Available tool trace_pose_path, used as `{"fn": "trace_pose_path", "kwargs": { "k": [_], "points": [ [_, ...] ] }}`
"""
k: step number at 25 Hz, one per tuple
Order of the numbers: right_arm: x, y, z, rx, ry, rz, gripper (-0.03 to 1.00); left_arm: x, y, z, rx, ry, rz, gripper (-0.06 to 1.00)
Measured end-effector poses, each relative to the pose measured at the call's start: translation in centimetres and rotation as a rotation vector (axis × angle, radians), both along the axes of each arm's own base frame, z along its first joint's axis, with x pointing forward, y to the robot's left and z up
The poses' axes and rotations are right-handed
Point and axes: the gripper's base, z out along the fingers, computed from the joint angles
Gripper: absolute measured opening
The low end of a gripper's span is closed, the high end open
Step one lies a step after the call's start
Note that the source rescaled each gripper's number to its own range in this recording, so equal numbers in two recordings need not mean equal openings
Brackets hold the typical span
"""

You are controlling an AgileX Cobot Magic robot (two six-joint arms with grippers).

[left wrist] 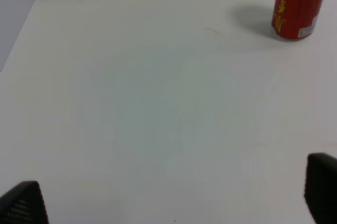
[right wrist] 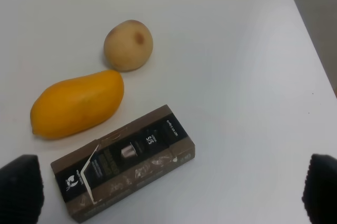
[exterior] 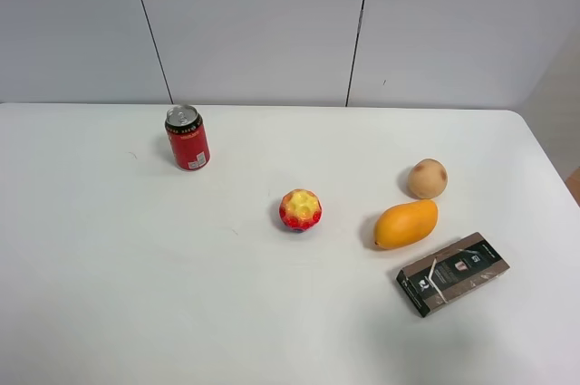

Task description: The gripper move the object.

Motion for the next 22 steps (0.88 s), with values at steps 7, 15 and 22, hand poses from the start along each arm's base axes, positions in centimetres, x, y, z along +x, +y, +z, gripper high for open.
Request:
{"fn": "trace_pose_path", "kwargs": {
  "k": [7, 15, 22],
  "points": [
    [0.00, 0.00, 0.00, 0.000, 0.000, 0.000, 1.00, 0.00, 0.00, 0.00, 0.000, 0.000, 0.000, 1.00],
    [0.00, 0.00, 0.00, 0.000, 0.000, 0.000, 1.00, 0.00, 0.00, 0.00, -0.001, 0.000, 0.000, 1.00],
    [0.00, 0.00, 0.00, 0.000, 0.000, 0.000, 1.00, 0.00, 0.00, 0.00, -0.001, 0.000, 0.000, 1.00]
  ]
}}
